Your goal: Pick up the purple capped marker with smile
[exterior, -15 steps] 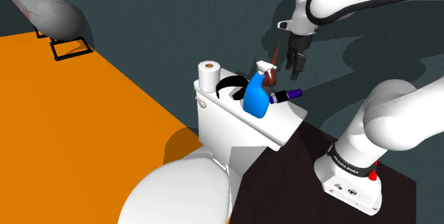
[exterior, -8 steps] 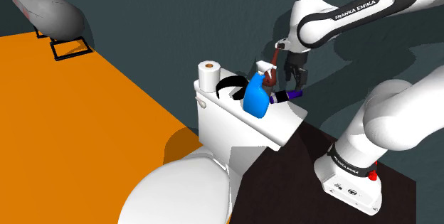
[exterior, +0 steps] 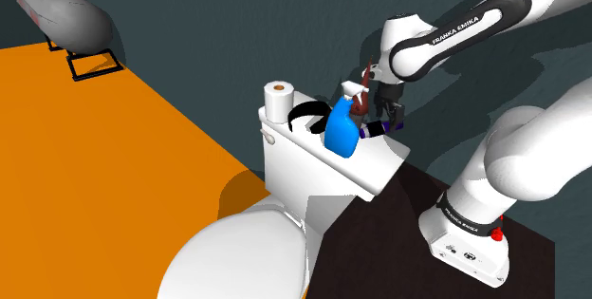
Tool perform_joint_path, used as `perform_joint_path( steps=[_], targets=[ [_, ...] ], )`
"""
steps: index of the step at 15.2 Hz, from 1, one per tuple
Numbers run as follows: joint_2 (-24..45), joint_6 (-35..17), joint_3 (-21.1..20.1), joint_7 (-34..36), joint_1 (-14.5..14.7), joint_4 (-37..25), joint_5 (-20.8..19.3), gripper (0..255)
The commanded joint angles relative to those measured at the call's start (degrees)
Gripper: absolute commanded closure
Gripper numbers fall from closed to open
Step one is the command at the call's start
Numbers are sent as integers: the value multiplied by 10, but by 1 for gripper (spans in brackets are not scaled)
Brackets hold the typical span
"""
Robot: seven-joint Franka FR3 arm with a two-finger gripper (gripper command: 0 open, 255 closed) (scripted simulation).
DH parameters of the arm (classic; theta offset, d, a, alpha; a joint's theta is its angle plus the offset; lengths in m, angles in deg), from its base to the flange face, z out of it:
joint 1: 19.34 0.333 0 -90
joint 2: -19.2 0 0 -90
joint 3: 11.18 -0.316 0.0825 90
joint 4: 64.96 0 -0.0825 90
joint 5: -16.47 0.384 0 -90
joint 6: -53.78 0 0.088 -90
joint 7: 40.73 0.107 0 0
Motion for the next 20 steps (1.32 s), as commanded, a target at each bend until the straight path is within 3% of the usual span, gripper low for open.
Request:
perform_joint_path(
  steps=[1, 2, 11, 20],
  targets=[
    [6, -8, 5, 0, -4, 6, -3, 0],
    [4, -7, 3, 2, -3, 7, -2, 255],
    [6, -8, 5, 0, -4, 6, -3, 255],
    [-58, 86, -14, -3, -7, -25, 4, 255]
  ],
)
